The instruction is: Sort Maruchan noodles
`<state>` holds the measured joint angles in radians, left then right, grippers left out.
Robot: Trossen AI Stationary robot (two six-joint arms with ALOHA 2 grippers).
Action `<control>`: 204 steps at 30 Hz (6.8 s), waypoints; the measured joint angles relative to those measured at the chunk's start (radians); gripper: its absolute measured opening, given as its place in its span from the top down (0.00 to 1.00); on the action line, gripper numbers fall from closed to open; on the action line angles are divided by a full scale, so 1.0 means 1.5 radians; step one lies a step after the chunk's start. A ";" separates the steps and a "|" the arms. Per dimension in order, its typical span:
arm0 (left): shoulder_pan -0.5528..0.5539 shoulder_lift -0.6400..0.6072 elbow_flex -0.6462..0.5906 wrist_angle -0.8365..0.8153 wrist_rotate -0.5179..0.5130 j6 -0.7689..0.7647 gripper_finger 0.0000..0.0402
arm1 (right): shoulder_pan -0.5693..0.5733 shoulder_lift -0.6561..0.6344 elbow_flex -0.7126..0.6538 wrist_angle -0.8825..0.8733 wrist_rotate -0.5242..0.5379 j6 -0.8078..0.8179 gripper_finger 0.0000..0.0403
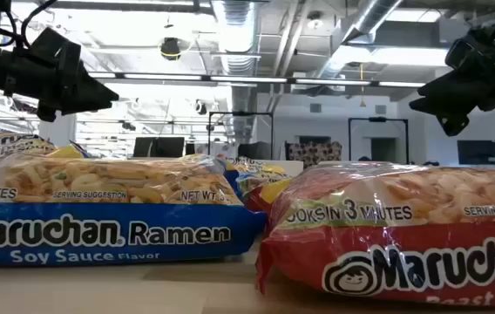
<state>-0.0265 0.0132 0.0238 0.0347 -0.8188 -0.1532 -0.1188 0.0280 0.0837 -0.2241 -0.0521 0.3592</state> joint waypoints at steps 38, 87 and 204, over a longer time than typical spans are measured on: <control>0.000 0.000 0.000 0.000 0.000 0.000 0.61 | 0.000 0.000 0.000 0.000 0.000 0.000 0.60; 0.000 0.000 0.000 0.001 0.000 -0.279 0.61 | 0.000 0.000 0.000 0.000 0.000 0.000 0.60; -0.116 0.736 0.417 -0.437 0.665 -0.514 0.50 | -0.001 0.223 0.264 0.254 0.092 0.000 0.60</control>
<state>-0.2004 1.1171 0.6487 -0.6209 0.1780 -0.9241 -0.1204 0.3618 0.4805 0.1566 0.0856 0.3591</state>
